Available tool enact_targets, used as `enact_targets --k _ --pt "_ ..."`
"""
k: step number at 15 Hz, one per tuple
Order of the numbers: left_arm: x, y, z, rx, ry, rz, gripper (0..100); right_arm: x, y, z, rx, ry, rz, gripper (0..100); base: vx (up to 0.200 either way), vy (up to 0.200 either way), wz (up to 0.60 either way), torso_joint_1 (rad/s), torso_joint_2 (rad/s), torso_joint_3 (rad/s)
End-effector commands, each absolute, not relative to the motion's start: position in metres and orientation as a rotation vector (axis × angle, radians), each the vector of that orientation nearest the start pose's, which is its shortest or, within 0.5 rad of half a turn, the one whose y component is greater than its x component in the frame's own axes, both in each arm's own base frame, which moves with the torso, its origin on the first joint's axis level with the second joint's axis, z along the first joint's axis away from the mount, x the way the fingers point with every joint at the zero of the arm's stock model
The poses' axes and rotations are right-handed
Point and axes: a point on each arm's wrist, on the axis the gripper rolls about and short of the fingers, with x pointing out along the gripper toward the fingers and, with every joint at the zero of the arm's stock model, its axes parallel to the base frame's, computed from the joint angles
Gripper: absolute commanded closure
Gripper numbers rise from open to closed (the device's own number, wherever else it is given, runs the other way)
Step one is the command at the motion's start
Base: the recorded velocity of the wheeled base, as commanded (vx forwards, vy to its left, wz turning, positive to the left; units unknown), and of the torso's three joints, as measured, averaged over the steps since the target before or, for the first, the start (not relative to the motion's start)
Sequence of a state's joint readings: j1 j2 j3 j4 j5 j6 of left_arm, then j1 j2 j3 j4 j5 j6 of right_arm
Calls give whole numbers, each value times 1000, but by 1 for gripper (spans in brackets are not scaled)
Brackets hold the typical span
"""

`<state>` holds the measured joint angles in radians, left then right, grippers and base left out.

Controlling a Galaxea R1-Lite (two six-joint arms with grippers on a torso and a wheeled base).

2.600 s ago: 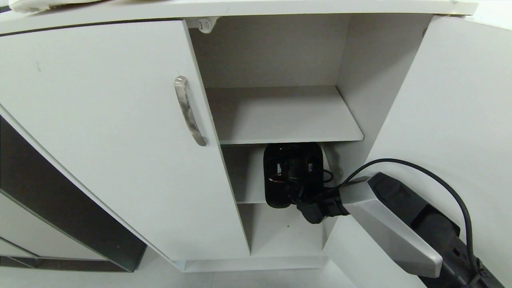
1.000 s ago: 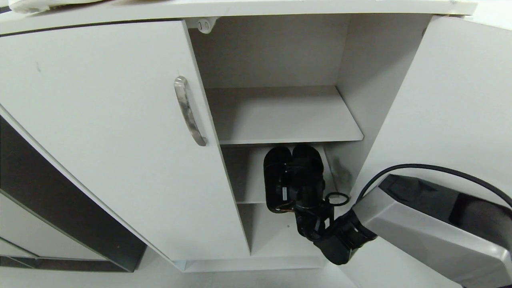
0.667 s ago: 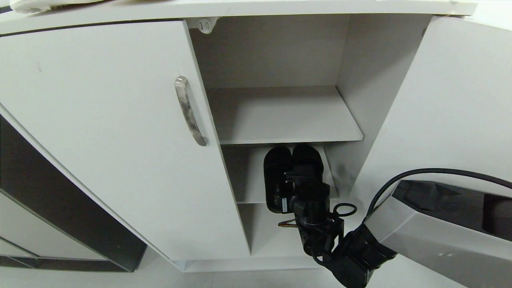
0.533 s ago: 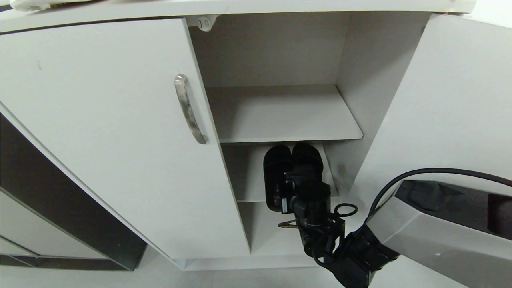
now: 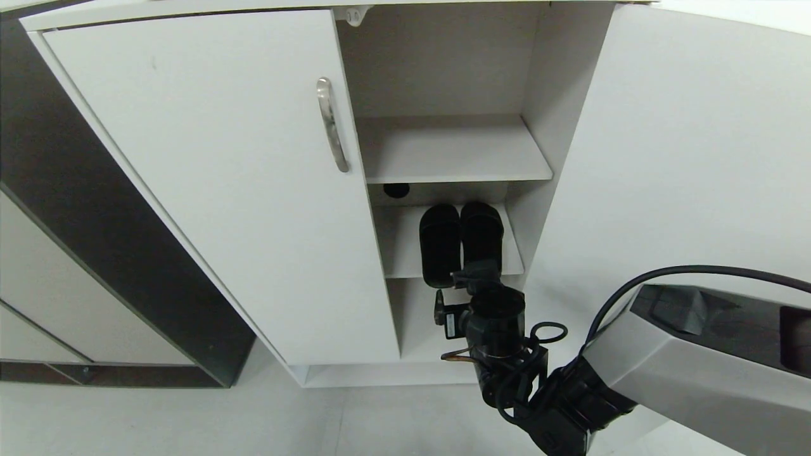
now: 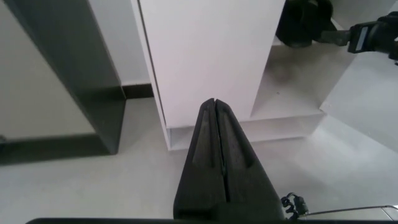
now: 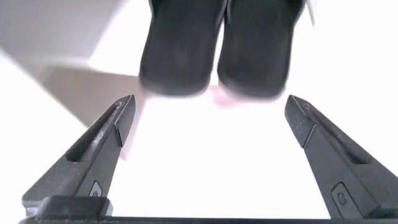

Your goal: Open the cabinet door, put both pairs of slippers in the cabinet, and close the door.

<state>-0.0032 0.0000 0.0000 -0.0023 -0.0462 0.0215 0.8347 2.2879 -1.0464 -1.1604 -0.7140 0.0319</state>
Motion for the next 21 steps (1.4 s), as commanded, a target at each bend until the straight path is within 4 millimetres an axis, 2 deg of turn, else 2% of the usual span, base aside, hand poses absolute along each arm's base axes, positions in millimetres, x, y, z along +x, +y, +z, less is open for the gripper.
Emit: enact_targets --k 1,9,19,21 --pt "-23 -1 76 20 -2 -49 100 294 302 78 -23 58 119 0 0 0 0 0 0 0" --pt "-23 -1 76 20 -2 -51 100 294 303 78 -21 57 123 0 0 0 0 0 0 0" --pt "-23 -1 76 20 -2 -49 100 297 299 78 -12 49 123 0 0 0 0 3 2 184" --pt "-23 -1 76 20 -2 -51 100 287 293 82 6 48 269 0 0 0 0 1 1 55"
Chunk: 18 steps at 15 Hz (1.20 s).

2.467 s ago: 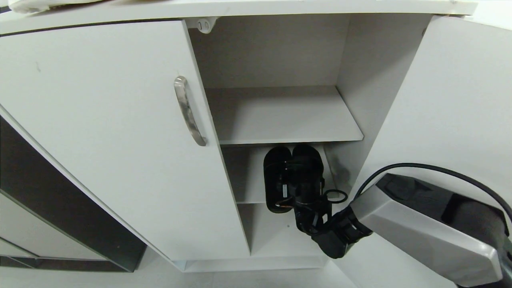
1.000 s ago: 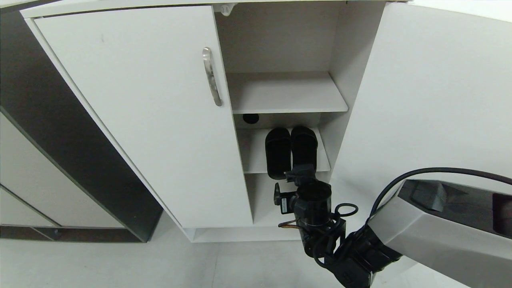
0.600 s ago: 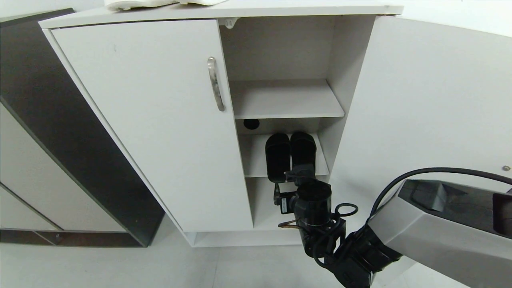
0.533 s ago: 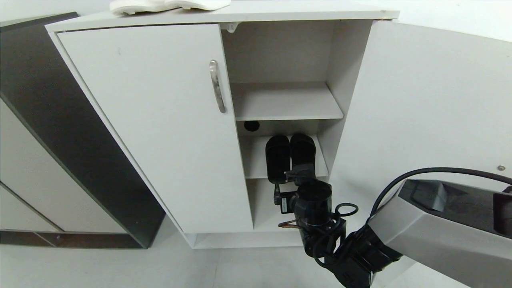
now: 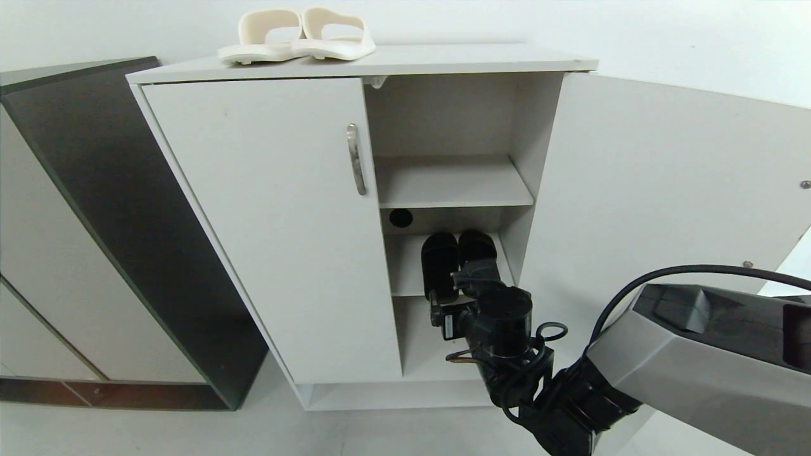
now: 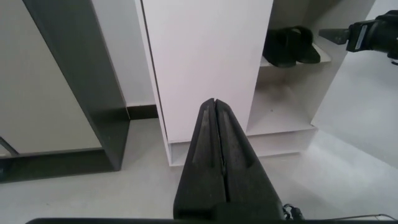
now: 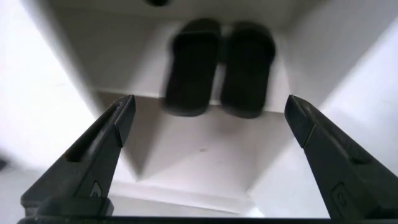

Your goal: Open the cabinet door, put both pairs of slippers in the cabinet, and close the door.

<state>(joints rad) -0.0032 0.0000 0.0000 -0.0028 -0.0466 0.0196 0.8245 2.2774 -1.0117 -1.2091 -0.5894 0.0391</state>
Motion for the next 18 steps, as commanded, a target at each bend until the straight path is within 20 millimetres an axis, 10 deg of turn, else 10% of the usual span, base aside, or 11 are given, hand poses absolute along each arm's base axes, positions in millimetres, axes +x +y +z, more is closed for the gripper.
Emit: enact_targets --k 1,18 --pt "-23 -1 76 20 -2 -49 100 286 292 81 1 55 284 0 0 0 0 0 0 0" --pt "-23 -1 76 20 -2 -49 100 287 288 63 -91 87 275 0 0 141 0 3 1 3"
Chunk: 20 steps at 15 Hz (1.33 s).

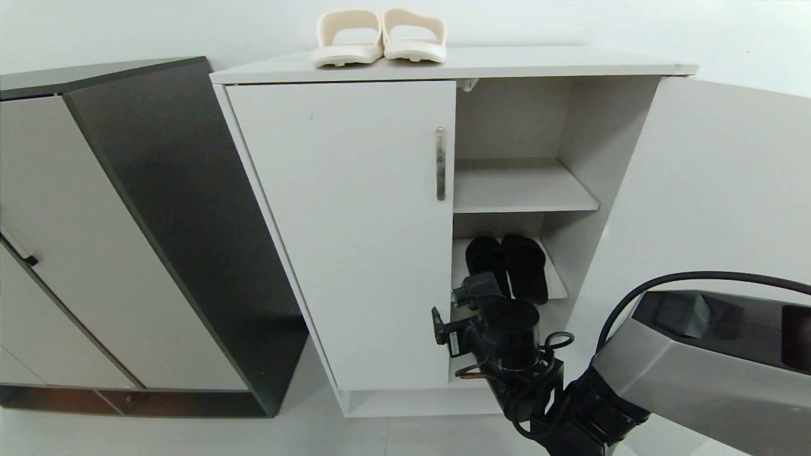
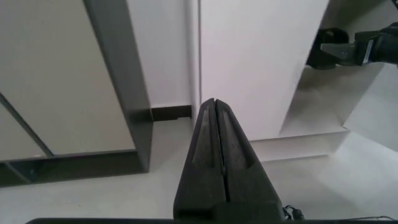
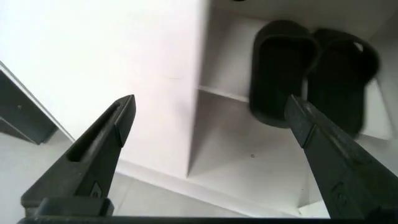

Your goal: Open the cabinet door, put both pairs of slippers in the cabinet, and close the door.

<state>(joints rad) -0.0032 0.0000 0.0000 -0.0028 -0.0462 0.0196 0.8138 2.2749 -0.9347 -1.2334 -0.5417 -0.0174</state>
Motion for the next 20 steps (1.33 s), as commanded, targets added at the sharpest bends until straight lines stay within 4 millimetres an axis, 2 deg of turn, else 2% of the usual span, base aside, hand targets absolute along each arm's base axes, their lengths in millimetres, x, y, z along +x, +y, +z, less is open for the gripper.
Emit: enact_targets --k 1,6,20 --pt "-23 -1 76 20 -2 -49 100 286 288 64 -85 76 275 0 0 200 0 2 2 2" --pt "-23 -1 76 18 -2 -49 100 286 287 54 -141 59 279 0 0 200 0 5 3 4" --pt "-23 -1 76 20 -2 -49 100 286 287 57 -127 35 284 0 0 0 0 0 0 0"
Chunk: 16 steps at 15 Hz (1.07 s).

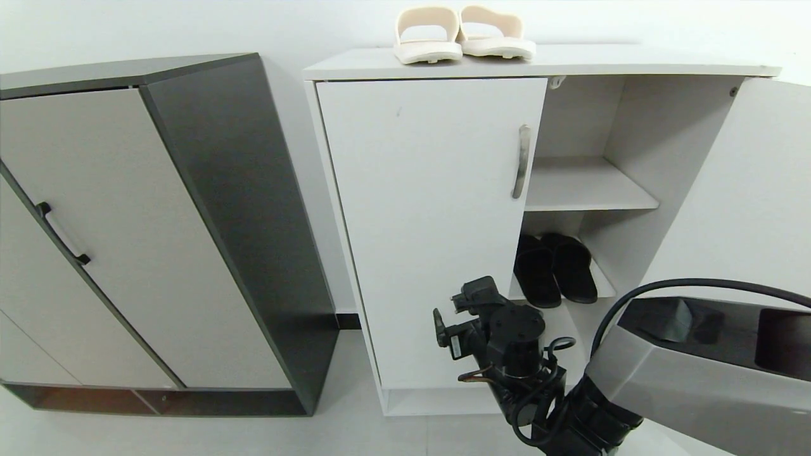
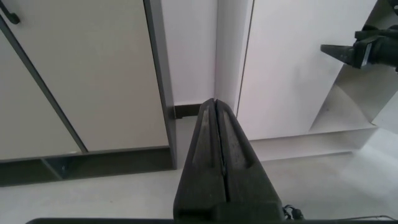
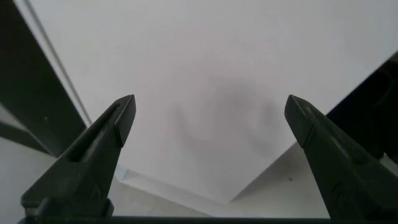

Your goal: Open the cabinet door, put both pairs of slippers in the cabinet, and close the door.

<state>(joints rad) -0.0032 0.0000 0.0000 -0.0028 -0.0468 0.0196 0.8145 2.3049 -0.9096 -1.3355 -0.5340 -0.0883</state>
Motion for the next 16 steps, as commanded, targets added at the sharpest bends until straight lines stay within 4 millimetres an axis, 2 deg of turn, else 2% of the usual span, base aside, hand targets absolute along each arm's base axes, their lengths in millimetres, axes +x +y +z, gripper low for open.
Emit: enact_targets --k 1,3,6,16 --pt "-23 -1 76 20 -2 -51 100 286 287 57 -127 35 284 0 0 0 0 0 0 0" --pt "-23 -1 76 20 -2 -51 100 286 287 57 -128 37 284 0 0 0 0 1 -104 -111" --pt "-23 -1 76 20 -2 -51 100 286 287 56 -130 39 284 0 0 0 0 23 -227 -333" --pt "-23 -1 76 20 -2 -51 100 288 286 57 -128 37 278 0 0 0 0 108 -488 -342"
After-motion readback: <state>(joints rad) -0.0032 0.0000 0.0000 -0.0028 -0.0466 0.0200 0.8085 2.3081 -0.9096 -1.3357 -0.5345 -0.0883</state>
